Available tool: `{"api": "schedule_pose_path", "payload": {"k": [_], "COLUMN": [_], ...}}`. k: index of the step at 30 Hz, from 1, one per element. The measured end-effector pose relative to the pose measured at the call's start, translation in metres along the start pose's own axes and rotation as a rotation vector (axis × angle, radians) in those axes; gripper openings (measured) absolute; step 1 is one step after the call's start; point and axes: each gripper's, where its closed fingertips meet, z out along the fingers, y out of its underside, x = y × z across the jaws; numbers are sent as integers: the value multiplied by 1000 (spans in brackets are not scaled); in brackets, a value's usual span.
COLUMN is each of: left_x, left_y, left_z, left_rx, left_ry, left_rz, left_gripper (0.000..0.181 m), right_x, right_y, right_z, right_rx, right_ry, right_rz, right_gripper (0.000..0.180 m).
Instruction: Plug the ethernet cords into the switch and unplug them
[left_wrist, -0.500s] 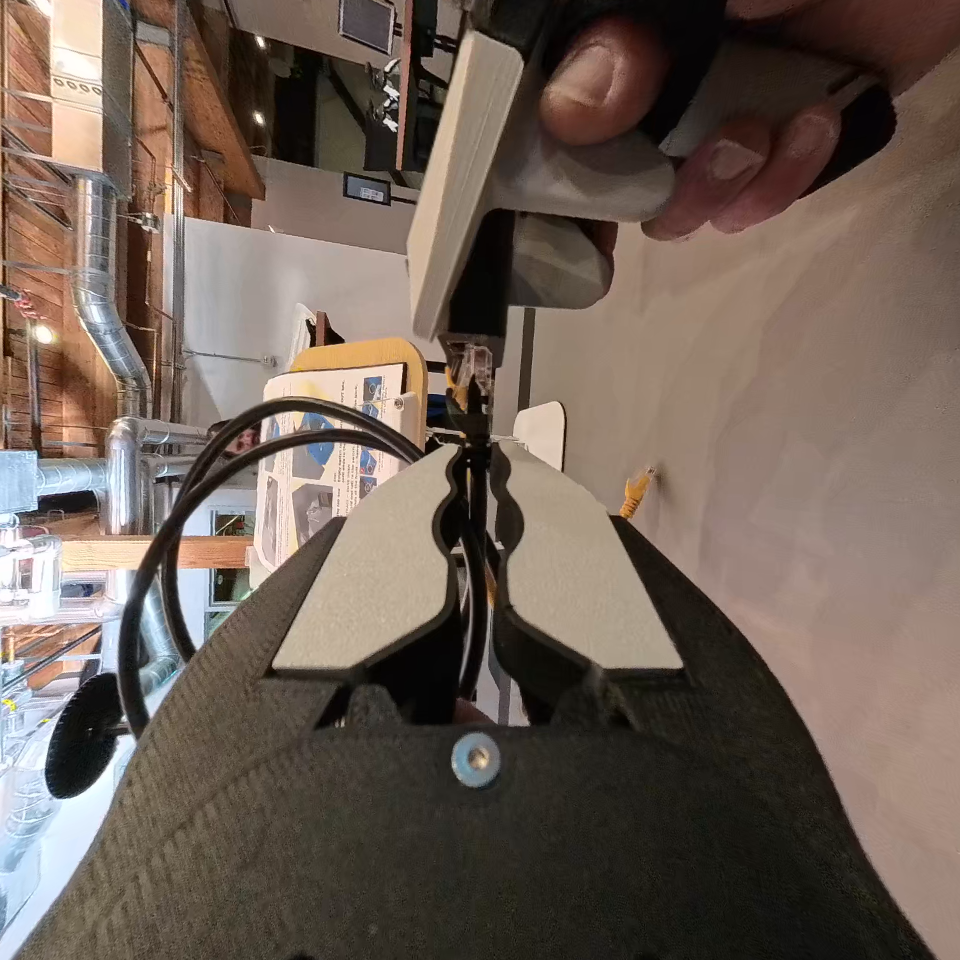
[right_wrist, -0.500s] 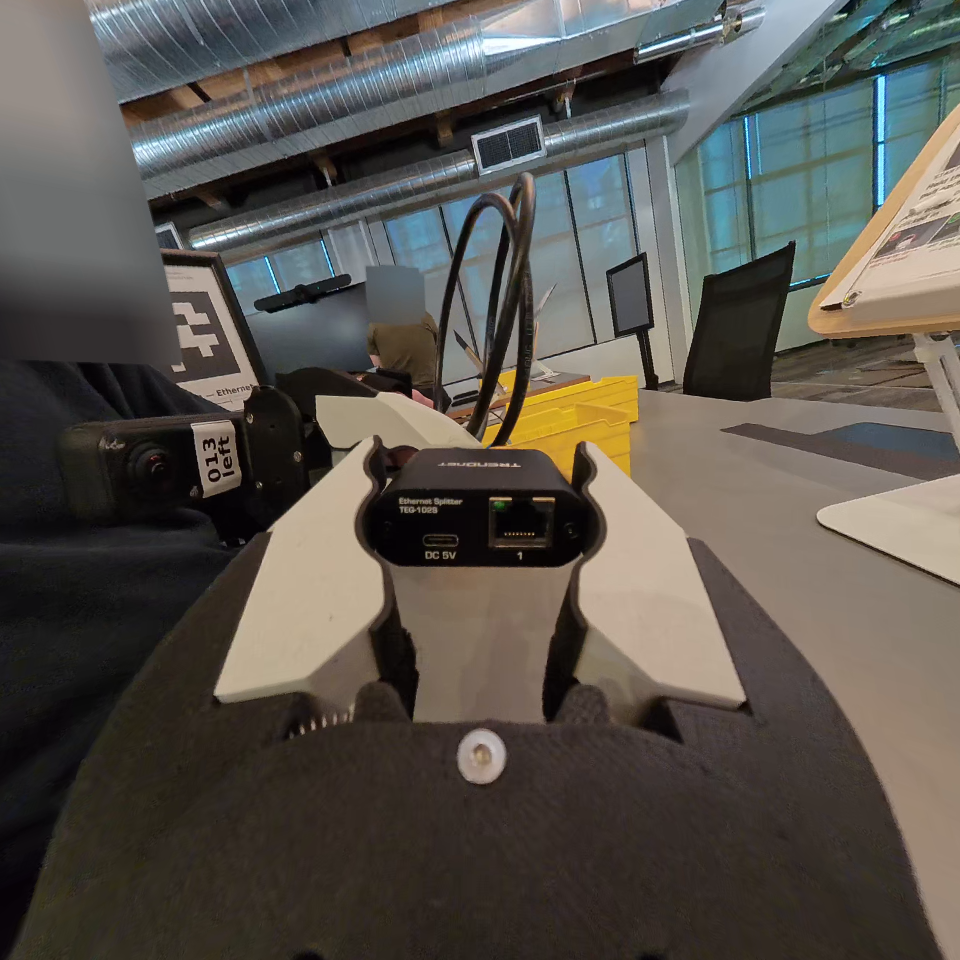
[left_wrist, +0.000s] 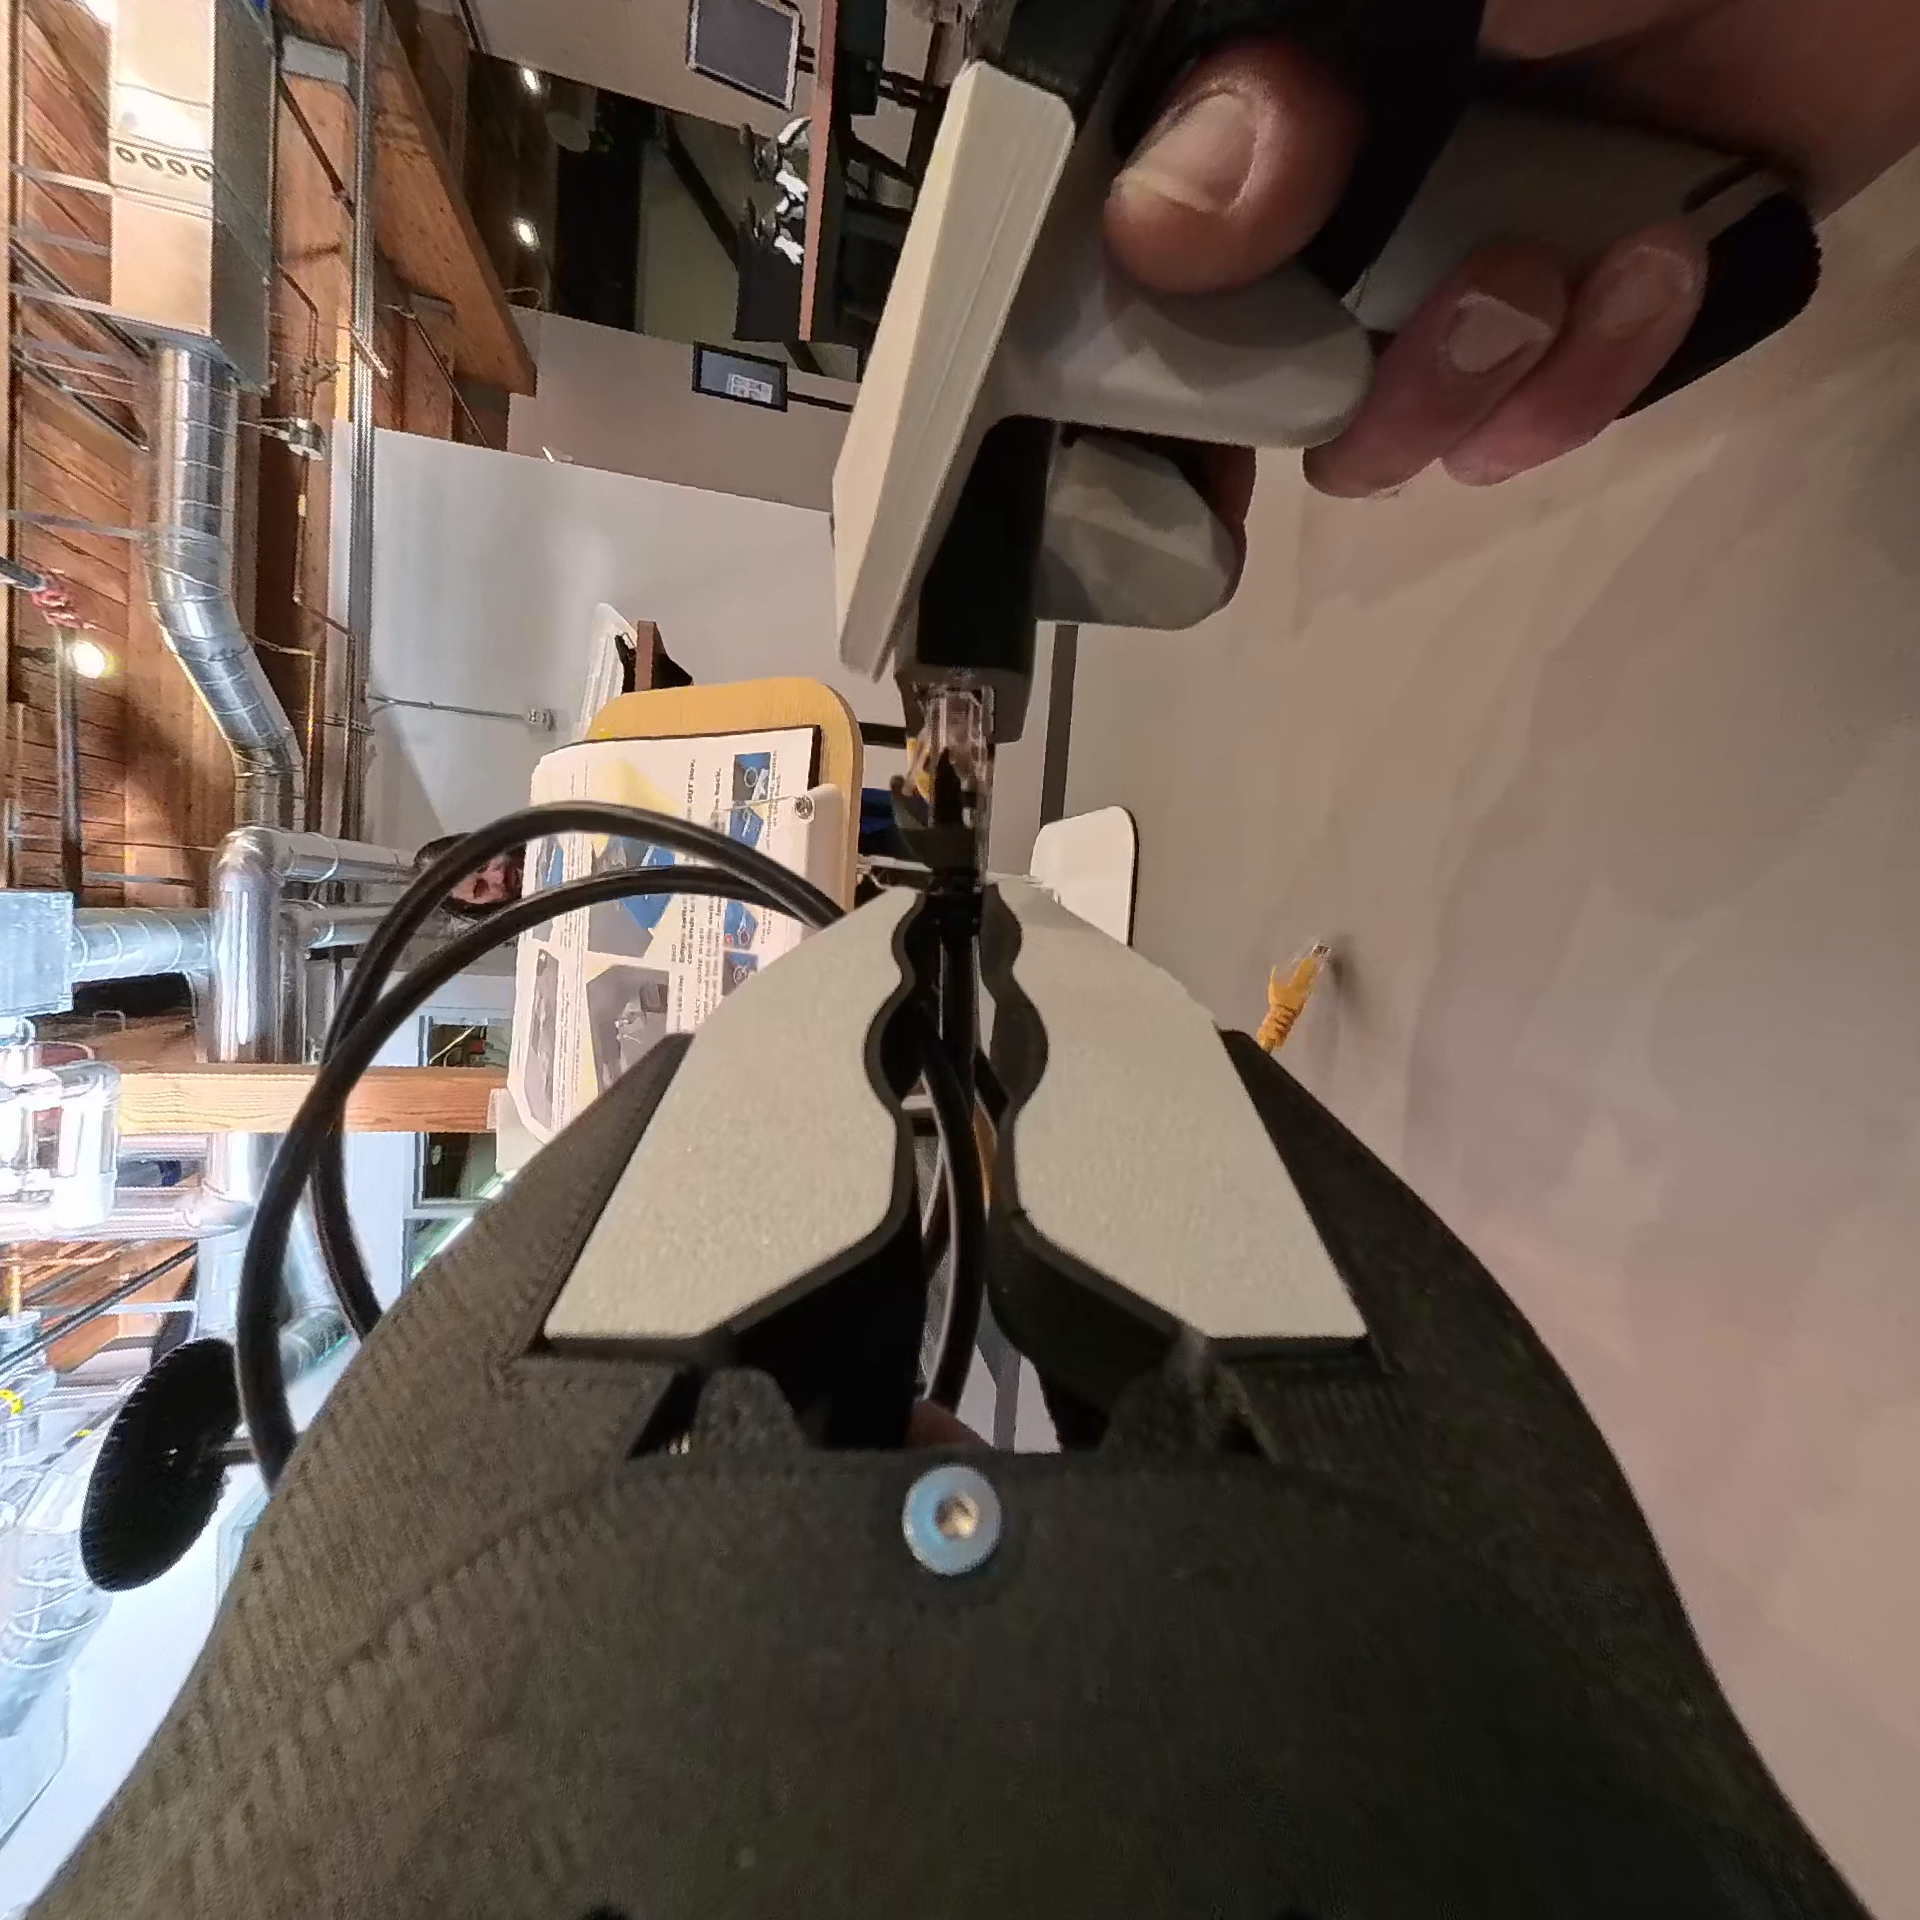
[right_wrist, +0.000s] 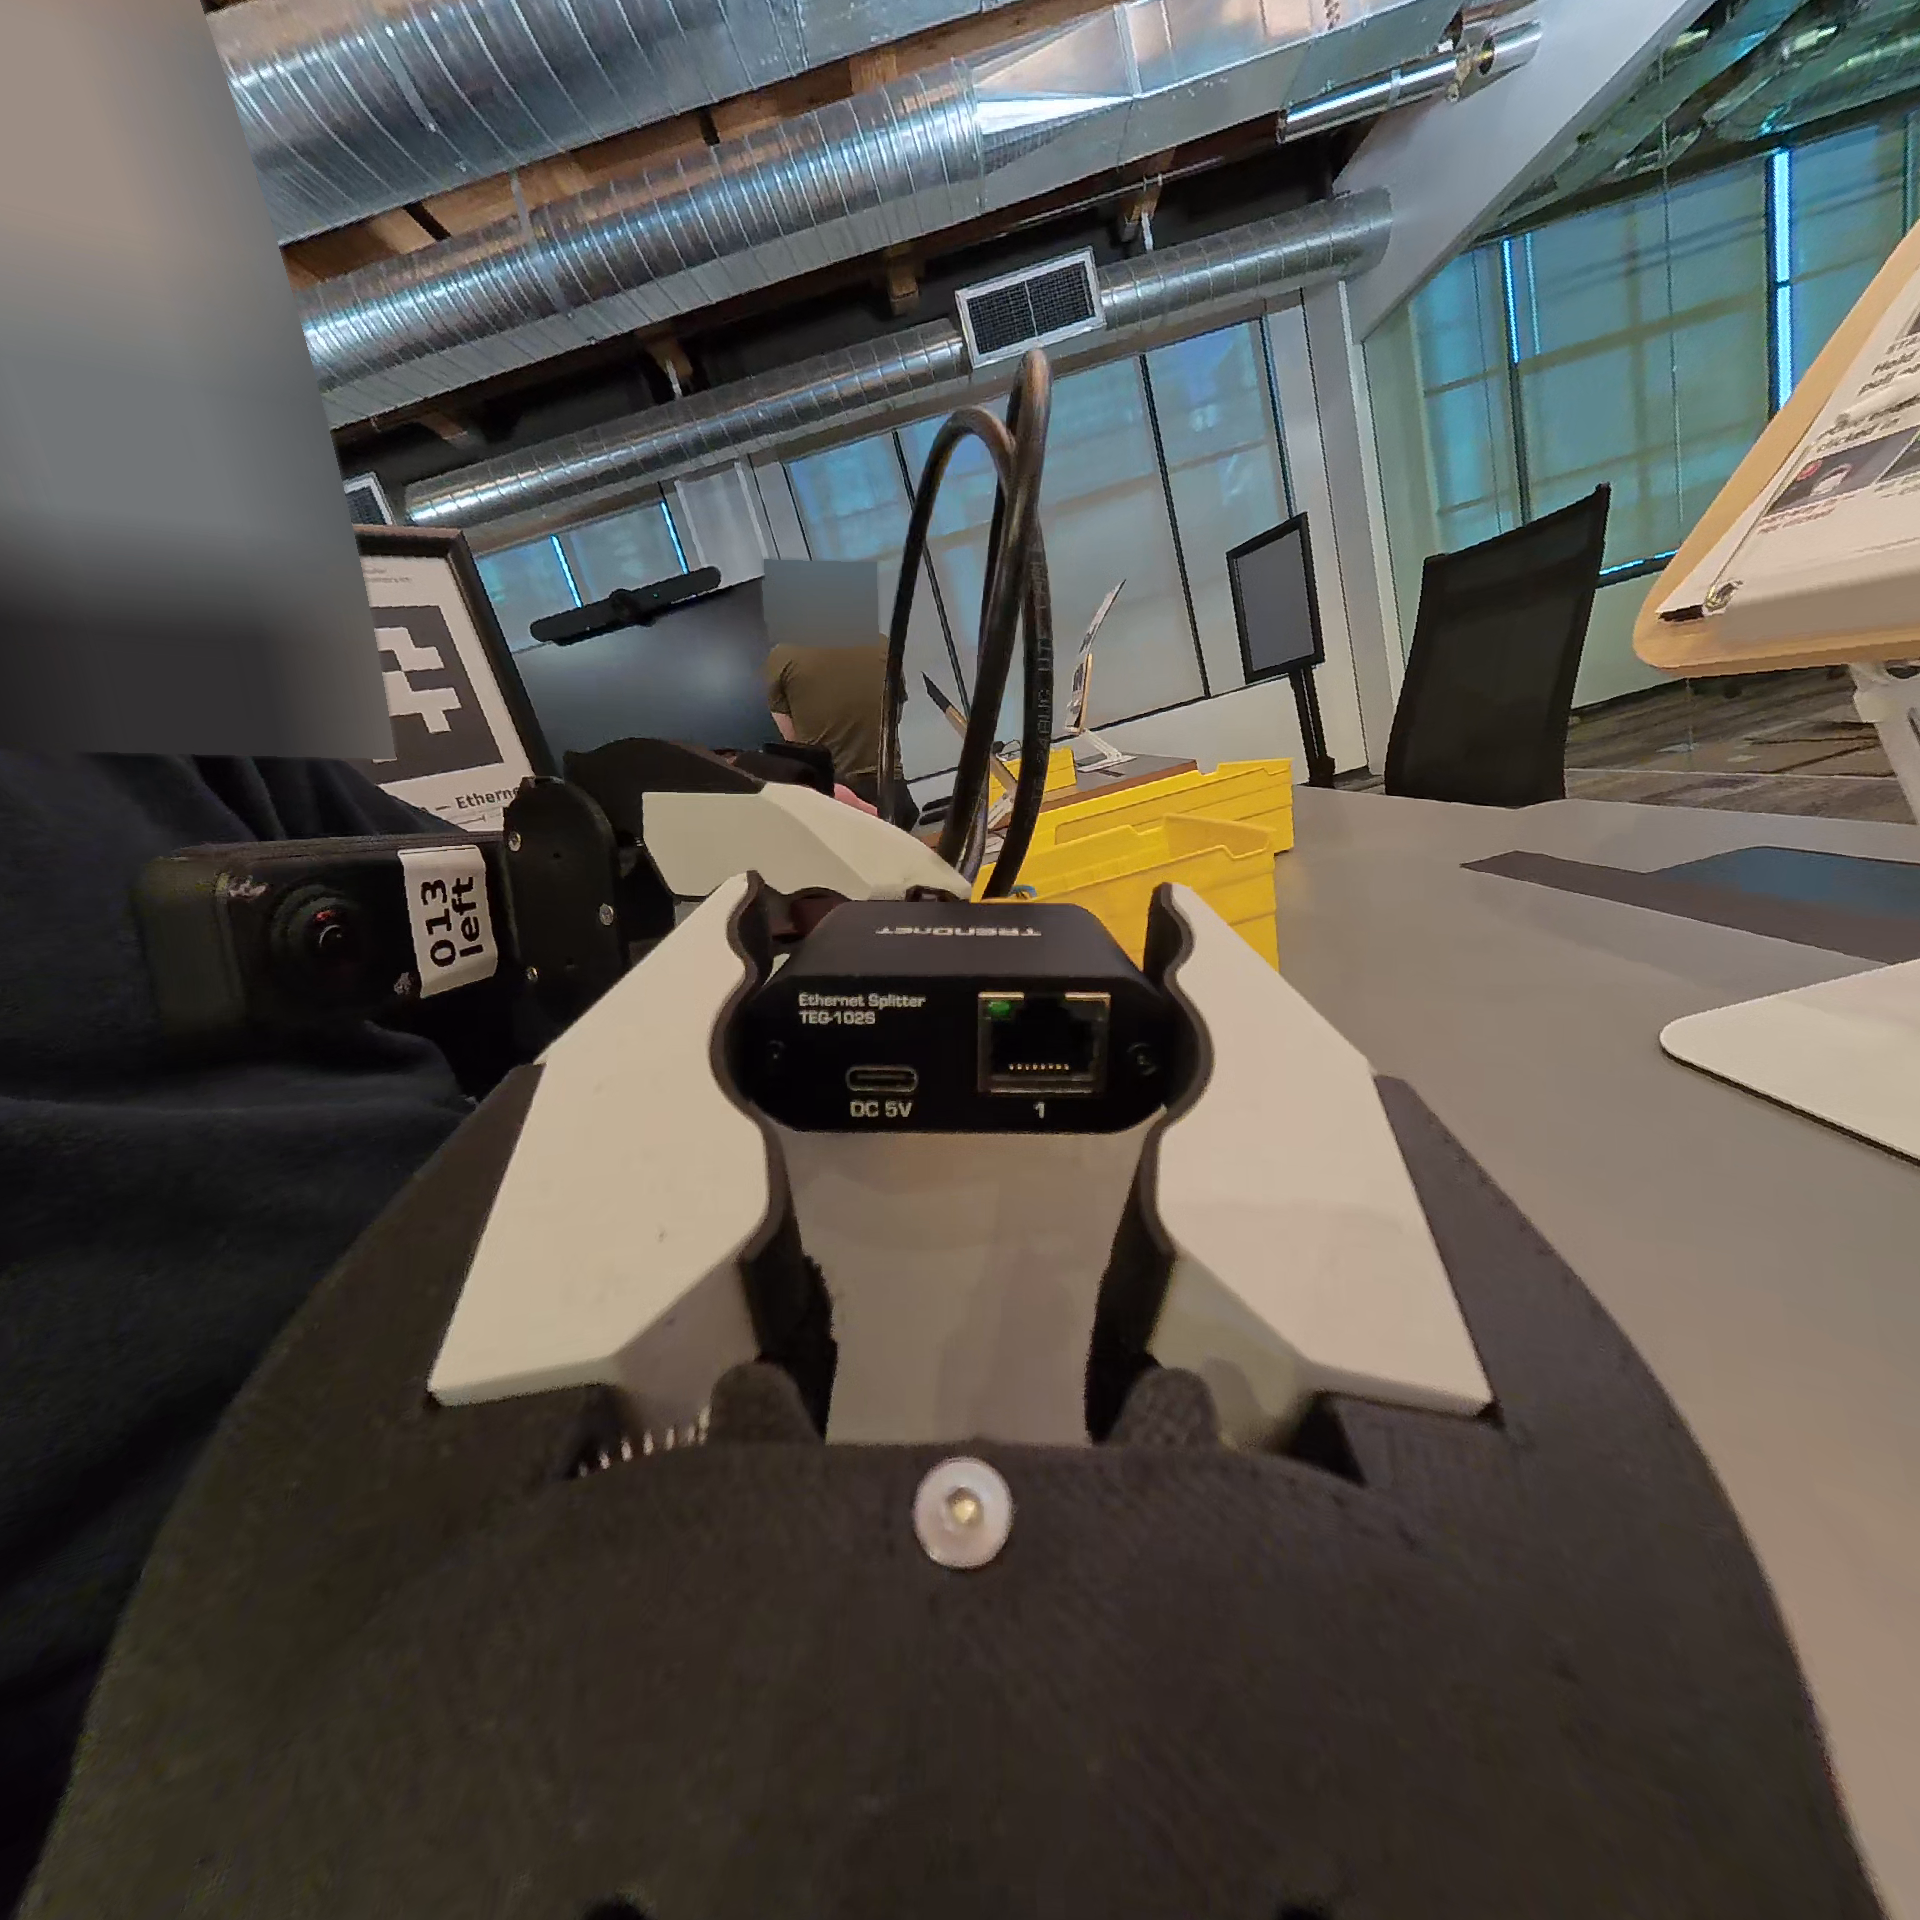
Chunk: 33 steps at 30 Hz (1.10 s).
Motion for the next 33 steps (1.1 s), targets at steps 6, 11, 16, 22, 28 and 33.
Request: {"api": "schedule_pose_path", "payload": {"k": [6,11,16,22,28,33], "left_x": [0,0,1,-1,1,2], "left_y": [-2,0,1,5,6,7], "left_z": [1,4,4,7,11,15], "left_rx": [-2,-21,-39,-75,-93,-107], "left_ry": [-4,-4,0,2,2,6], "left_rz": [-4,-5,-15,-13,-3,-18], "left_gripper": [8,8,8,8,8,8], "right_x": [-1,1,2,4,14,18], "right_y": [-1,0,-1,1,5,9], "right_z": [0,0,0,2,2,2], "right_rx": [9,3,4,-9,-37,-59], "right_ry": [-11,5,21,42,112,130], "right_rz": [11,4,-7,-11,-22,-12], "right_gripper": [72,72,72,72,72,72]}}
